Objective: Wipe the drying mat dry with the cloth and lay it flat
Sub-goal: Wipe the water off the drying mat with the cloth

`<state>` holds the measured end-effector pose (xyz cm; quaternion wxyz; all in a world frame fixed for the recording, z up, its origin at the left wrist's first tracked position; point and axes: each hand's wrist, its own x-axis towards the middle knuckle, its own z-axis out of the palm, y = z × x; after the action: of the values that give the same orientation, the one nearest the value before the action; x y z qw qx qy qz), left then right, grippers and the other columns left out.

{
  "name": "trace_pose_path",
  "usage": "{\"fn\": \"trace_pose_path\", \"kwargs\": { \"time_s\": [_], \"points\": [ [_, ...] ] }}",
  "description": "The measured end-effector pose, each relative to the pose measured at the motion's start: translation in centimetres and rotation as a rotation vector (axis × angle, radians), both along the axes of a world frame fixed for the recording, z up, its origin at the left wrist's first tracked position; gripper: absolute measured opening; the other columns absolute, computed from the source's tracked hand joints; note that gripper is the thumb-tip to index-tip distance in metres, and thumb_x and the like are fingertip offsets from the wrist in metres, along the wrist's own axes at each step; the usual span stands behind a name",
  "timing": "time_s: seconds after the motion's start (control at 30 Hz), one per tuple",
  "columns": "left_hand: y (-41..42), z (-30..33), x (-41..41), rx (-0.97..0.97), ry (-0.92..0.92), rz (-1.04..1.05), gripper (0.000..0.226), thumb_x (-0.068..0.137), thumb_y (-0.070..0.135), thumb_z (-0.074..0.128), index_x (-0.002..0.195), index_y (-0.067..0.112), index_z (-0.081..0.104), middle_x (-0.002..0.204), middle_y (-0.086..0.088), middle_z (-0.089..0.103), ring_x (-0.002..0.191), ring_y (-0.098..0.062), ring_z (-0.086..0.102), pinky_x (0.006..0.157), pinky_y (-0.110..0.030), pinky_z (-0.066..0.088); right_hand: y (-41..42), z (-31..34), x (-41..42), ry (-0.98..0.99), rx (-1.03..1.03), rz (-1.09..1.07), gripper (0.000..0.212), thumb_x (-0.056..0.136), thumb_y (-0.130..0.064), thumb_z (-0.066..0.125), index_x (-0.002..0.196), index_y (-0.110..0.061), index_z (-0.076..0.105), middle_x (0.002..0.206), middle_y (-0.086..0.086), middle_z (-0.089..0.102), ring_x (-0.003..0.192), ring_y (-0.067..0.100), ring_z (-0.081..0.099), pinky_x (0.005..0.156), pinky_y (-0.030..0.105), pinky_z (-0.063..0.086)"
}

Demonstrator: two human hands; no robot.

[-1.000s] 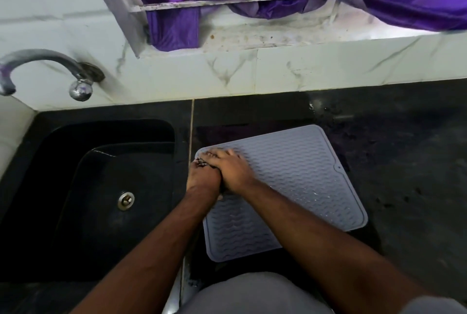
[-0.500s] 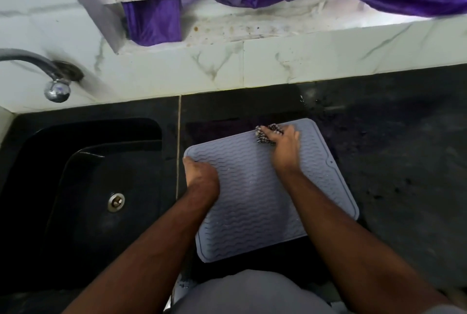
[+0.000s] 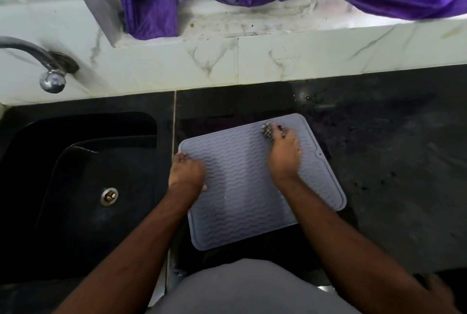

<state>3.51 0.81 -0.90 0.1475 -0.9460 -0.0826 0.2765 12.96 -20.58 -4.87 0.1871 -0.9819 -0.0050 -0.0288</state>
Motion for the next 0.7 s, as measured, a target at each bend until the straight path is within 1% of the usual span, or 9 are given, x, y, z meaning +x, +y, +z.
{"fn": "trace_pose_path", "kwargs": {
  "time_s": [0.07,0.17,0.27,0.37,0.43,0.47,0.53,0.6,0.7],
  "points": [
    [0.7,-0.3,-1.0,-0.045,-0.004,0.016,0.072,0.094,0.054,0.058,0.148,0.009,0.044,0.161,-0.029,0.022,0.153,-0.036,0.018,0.125,-0.045,0.006,2.8,-0.6,-3.4,0.016,-0.023,0.106,0.06,0.1,-0.012,0.047,0.156,-0.029,0.033,0.159,0.016,0.031,0.145,0.035,0.03,0.119,0.054,0.024],
    [0.9,-0.9,-2.6,-0.13,-0.067,0.039,0.06,0.1,0.05,0.049,0.145,0.009,0.048,0.164,-0.029,0.011,0.154,-0.038,0.008,0.126,-0.046,0.001,6.1,-0.4,-7.0,0.028,-0.067,0.273,0.061,0.1,-0.012,0.042,0.156,-0.032,0.031,0.164,0.011,0.024,0.149,0.033,0.024,0.122,0.049,0.017],
    [0.8,-1.7,-4.3,-0.174,-0.131,0.054,0.059,0.106,0.043,0.037,0.151,0.006,0.04,0.164,-0.027,0.009,0.155,-0.037,0.006,0.125,-0.045,-0.001,9.0,-0.7,-8.5,0.105,-0.001,0.429,0.057,0.099,-0.018,0.047,0.151,-0.04,0.04,0.161,0.005,0.033,0.143,0.03,0.035,0.119,0.048,0.026],
    [1.2,-1.7,-5.1,-0.246,-0.182,0.073,0.062,0.107,0.036,0.033,0.158,0.004,0.02,0.166,-0.022,0.007,0.155,-0.034,0.0,0.125,-0.044,-0.003,11.0,0.0,-9.6,0.156,0.293,0.61,0.053,0.091,-0.012,0.059,0.14,-0.032,0.058,0.147,0.001,0.053,0.132,0.025,0.051,0.114,0.043,0.039],
    [1.7,-1.5,-5.3,-0.304,-0.172,0.075,0.062,0.105,0.041,0.037,0.156,0.005,0.03,0.167,-0.019,0.004,0.156,-0.032,-0.003,0.126,-0.045,-0.002,10.0,0.9,-9.6,0.138,0.46,0.496,0.055,0.087,0.002,0.058,0.134,-0.026,0.065,0.138,-0.001,0.059,0.126,0.02,0.056,0.114,0.034,0.04],
    [2.0,-1.4,-5.5,-0.325,-0.172,0.081,0.065,0.104,0.045,0.039,0.154,0.005,0.034,0.168,-0.017,0.003,0.156,-0.03,-0.004,0.126,-0.045,-0.002,9.0,1.4,-9.3,0.095,0.461,0.393,0.059,0.086,0.006,0.055,0.134,-0.026,0.064,0.138,-0.002,0.059,0.125,0.019,0.055,0.113,0.033,0.04],
    [2.5,-1.5,-5.8,-0.357,-0.189,0.078,0.072,0.101,0.051,0.043,0.155,0.005,0.032,0.169,-0.013,0.003,0.156,-0.026,-0.004,0.125,-0.044,-0.003,6.3,1.4,-8.7,-0.01,0.242,0.185,0.062,0.09,0.004,0.051,0.14,-0.033,0.058,0.148,-0.004,0.051,0.126,0.024,0.05,0.111,0.04,0.039],
    [3.0,-1.7,-6.1,-0.378,-0.211,0.056,0.078,0.099,0.054,0.045,0.157,0.005,0.026,0.169,-0.011,0.003,0.156,-0.024,-0.004,0.125,-0.044,-0.004,4.3,0.7,-8.5,-0.014,-0.009,0.054,0.061,0.094,-0.001,0.049,0.144,-0.036,0.052,0.157,-0.007,0.04,0.121,0.029,0.046,0.104,0.045,0.04],
    [3.5,-1.9,-6.2,-0.401,-0.214,0.029,0.092,0.093,0.065,0.048,0.159,0.006,0.02,0.169,-0.011,0.004,0.156,-0.024,-0.003,0.124,-0.045,-0.004,5.8,0.2,-9.4,0.032,-0.105,0.033,0.051,0.098,-0.009,0.043,0.144,-0.03,0.051,0.159,0.001,0.037,0.116,0.032,0.042,0.1,0.043,0.04]
  ]
}}
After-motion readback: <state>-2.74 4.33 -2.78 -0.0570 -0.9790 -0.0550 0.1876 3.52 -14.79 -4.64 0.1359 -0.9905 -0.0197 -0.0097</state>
